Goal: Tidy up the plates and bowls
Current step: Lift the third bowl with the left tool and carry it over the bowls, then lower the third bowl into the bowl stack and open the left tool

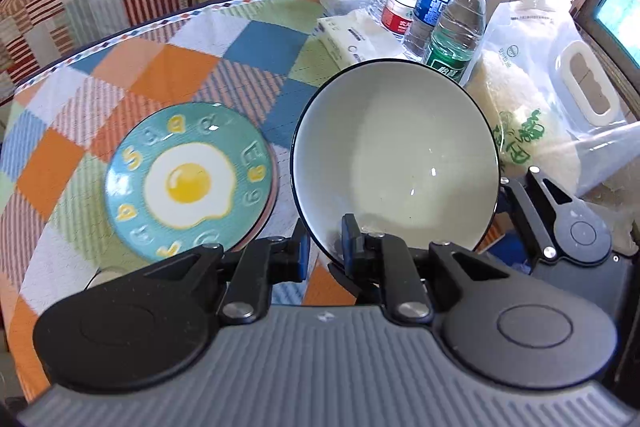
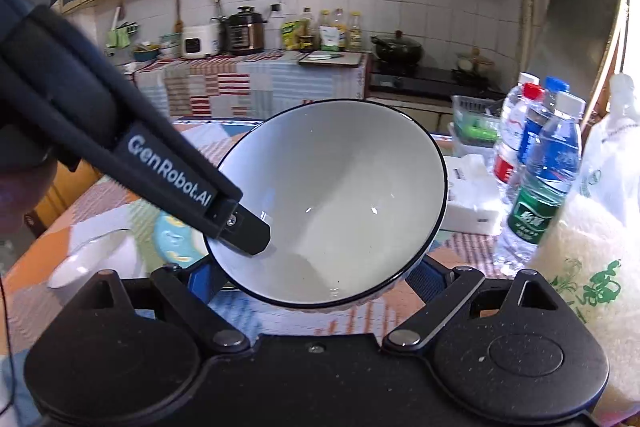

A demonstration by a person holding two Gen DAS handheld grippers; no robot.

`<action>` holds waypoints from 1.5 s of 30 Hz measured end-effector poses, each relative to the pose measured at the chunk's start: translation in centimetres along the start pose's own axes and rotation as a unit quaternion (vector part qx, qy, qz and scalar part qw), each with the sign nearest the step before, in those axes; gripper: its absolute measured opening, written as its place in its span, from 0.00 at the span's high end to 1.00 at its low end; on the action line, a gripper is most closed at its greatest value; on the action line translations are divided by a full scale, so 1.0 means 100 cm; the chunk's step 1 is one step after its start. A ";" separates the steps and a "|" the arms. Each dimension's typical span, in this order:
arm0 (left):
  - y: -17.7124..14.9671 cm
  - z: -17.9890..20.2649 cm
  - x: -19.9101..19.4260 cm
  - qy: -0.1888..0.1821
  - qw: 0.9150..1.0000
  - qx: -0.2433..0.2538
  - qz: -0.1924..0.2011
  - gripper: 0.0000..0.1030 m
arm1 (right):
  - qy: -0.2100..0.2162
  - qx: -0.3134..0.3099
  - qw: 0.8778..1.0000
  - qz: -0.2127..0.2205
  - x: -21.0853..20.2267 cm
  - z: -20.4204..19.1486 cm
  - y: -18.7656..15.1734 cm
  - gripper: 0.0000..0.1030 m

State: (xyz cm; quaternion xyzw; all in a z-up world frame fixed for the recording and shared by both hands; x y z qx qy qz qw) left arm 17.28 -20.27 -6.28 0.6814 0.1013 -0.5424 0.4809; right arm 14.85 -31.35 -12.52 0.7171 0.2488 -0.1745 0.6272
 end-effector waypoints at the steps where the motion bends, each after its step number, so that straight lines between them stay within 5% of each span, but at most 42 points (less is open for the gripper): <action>1: -0.004 -0.002 -0.006 0.003 1.000 -0.003 0.001 0.86 | 0.005 -0.006 1.000 -0.001 -0.003 -0.005 0.000 0.07; 21: -0.104 -0.082 -0.081 0.053 0.990 -0.128 -0.020 0.86 | 0.119 -0.118 0.983 -0.069 -0.024 -0.132 -0.009 0.09; 33: -0.141 -0.146 -0.052 0.065 0.972 -0.221 -0.049 0.86 | 0.174 -0.168 0.964 -0.111 0.030 -0.175 -0.022 0.10; 45: -0.152 -0.180 -0.019 0.042 0.953 -0.291 -0.069 0.86 | 0.151 -0.213 0.955 -0.137 0.054 -0.194 -0.034 0.09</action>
Point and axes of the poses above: each gripper's, at about its wrist camera, not at the fingertips, and x roughly the way its jaws point, z to its right, y to its top, the point moved 2 cm from there along x, roughly the way its jaws point, and after that the axes turned 10 degrees about x, right-handed, at the moved point
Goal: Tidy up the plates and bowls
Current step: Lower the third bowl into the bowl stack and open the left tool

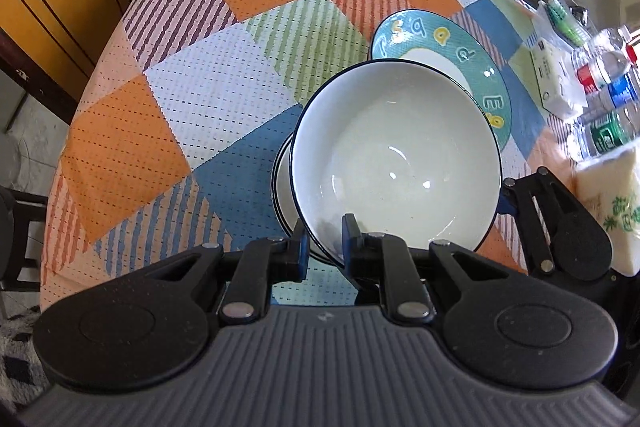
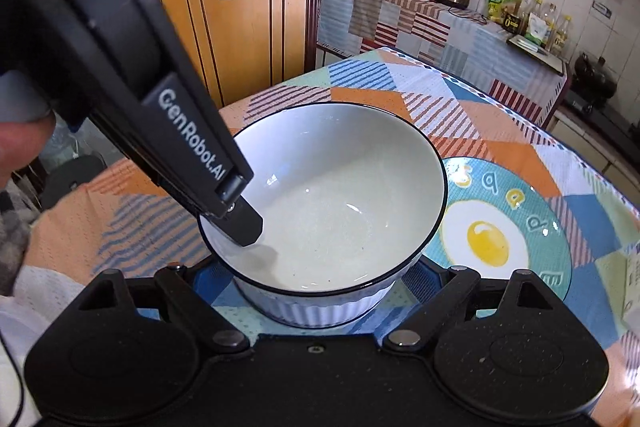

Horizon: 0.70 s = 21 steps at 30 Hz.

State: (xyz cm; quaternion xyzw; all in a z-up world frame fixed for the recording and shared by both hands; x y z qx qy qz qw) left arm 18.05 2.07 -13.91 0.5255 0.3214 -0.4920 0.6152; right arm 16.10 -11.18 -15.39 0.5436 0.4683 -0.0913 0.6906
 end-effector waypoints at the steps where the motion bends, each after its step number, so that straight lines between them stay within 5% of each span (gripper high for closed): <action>1: 0.001 0.000 0.001 -0.001 1.000 -0.004 -0.003 0.86 | 0.004 0.001 1.000 -0.004 0.000 0.003 0.001 0.09; 8: -0.001 0.002 0.015 0.011 1.000 -0.012 -0.023 0.86 | 0.007 -0.007 1.000 -0.027 0.004 0.004 -0.006 0.09; 13: 0.001 0.000 0.019 0.060 0.998 0.001 -0.013 0.85 | 0.001 -0.016 1.000 -0.021 0.005 -0.001 -0.009 0.08; 21: -0.004 -0.007 0.016 0.042 0.999 0.001 0.005 0.84 | -0.012 -0.011 1.000 -0.008 -0.001 -0.004 -0.012 0.07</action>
Point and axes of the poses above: each gripper's, at about its wrist camera, not at the fingertips, and x roughly the way its jaws point, z to its right, y to its top, the point moved 2 cm from there along x, roughly the way its jaws point, and after that the axes turned 10 degrees about x, right-handed, at the moved point
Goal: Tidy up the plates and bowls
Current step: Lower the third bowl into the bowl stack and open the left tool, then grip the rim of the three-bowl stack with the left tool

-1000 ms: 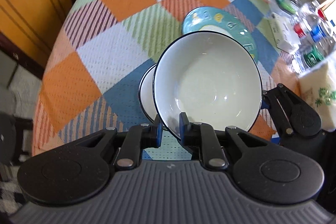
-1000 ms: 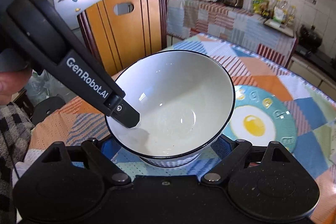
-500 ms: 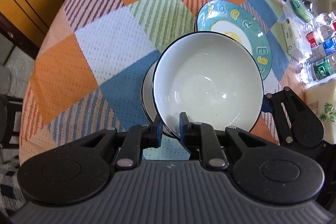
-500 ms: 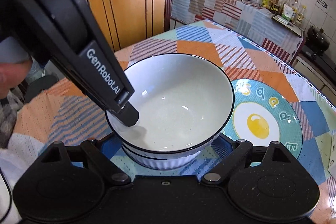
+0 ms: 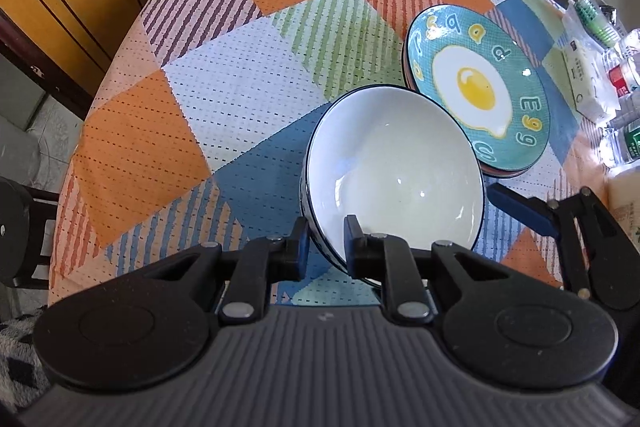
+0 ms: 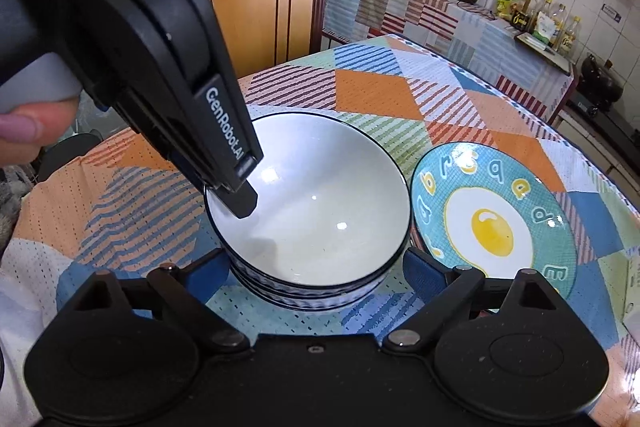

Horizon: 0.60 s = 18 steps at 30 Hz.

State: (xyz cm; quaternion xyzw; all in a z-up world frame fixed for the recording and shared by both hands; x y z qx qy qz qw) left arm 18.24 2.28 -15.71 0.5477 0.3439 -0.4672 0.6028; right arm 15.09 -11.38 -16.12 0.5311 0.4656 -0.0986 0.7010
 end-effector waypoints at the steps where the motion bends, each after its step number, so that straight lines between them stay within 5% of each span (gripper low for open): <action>1: -0.001 0.001 -0.002 0.000 1.000 0.001 0.004 0.84 | 0.003 0.004 1.000 0.001 -0.004 0.001 -0.001 0.07; 15: -0.015 -0.008 -0.051 -0.035 0.996 0.014 0.077 0.58 | 0.069 0.059 0.996 0.017 -0.043 0.024 -0.029 0.07; 18: -0.019 -0.016 -0.051 -0.058 0.994 0.006 0.091 0.40 | 0.070 0.061 0.996 0.005 -0.032 0.027 -0.039 0.07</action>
Point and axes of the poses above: each gripper's, at about its wrist camera, not at the fingertips, and x roughly the way its jaws point, z to its right, y to its top, the point moved 2 cm from there along x, roughly the way its jaws point, and after that the axes turned 10 degrees about x, right-handed, at the moved point
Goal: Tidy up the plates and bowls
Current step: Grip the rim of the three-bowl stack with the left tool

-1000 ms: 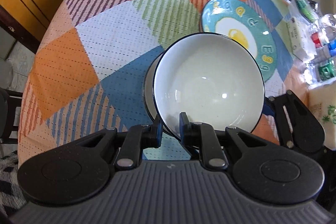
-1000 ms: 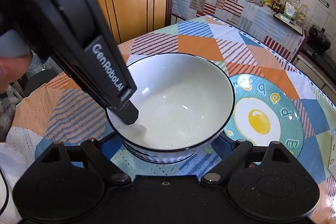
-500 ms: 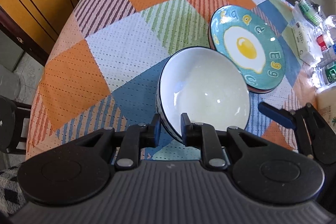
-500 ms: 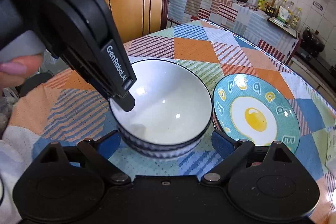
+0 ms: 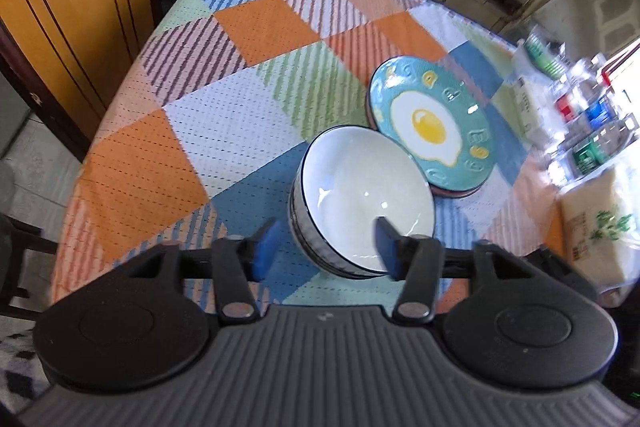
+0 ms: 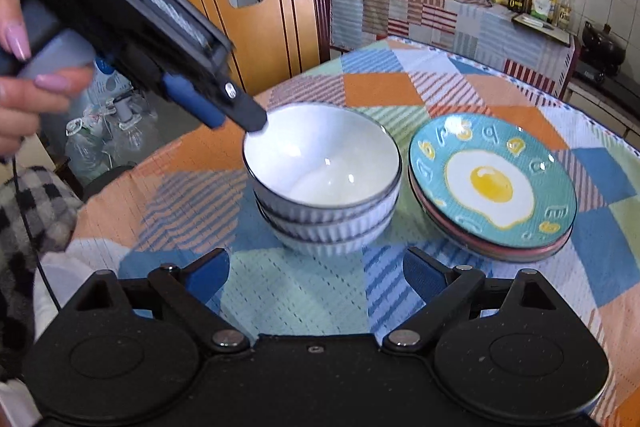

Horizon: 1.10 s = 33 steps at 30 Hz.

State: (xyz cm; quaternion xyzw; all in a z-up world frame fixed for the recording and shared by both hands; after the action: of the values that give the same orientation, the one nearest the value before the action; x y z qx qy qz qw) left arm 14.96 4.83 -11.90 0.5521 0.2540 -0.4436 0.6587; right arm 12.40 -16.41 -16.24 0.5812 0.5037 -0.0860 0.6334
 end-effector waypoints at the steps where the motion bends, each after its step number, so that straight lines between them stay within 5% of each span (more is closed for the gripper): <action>1: -0.002 -0.002 0.000 -0.005 1.000 0.001 0.003 0.38 | 0.003 0.006 1.000 -0.006 0.004 0.003 -0.003 0.07; 6: -0.008 -0.012 0.014 -0.006 1.000 0.012 -0.001 0.35 | 0.012 0.034 0.999 -0.011 0.027 0.016 -0.015 0.07; 16: -0.010 -0.040 0.068 -0.077 0.995 -0.063 -0.021 0.33 | 0.014 -0.011 0.999 0.028 0.077 0.010 -0.010 0.07; 23: -0.015 -0.046 0.090 -0.080 0.994 -0.071 -0.027 0.35 | 0.038 0.024 0.998 0.047 0.094 0.017 -0.003 0.07; 26: -0.014 -0.045 0.094 -0.078 0.994 -0.079 -0.018 0.43 | 0.044 0.031 0.998 0.044 0.102 0.019 -0.002 0.06; 28: -0.014 -0.043 0.097 -0.082 0.993 -0.080 -0.020 0.59 | 0.040 0.024 0.998 0.045 0.106 0.015 -0.001 0.04; 33: -0.016 -0.034 0.095 -0.063 0.995 -0.081 -0.013 0.60 | 0.040 0.021 0.997 0.057 0.105 0.015 -0.005 0.04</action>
State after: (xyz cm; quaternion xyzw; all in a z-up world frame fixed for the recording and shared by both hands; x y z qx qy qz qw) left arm 18.64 5.19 -21.47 0.4643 0.2543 -0.4644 0.7100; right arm 17.88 -12.80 -24.55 0.6254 0.4923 -0.0371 0.6042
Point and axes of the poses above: each gripper's, at about its wrist camera, not at the fingertips, and x roughly the way its jaws point, z to its right, y to its top, the point moved 2 cm from there along x, roughly the way its jaws point, and after that the axes turned 10 degrees about x, right-handed, at the moved point
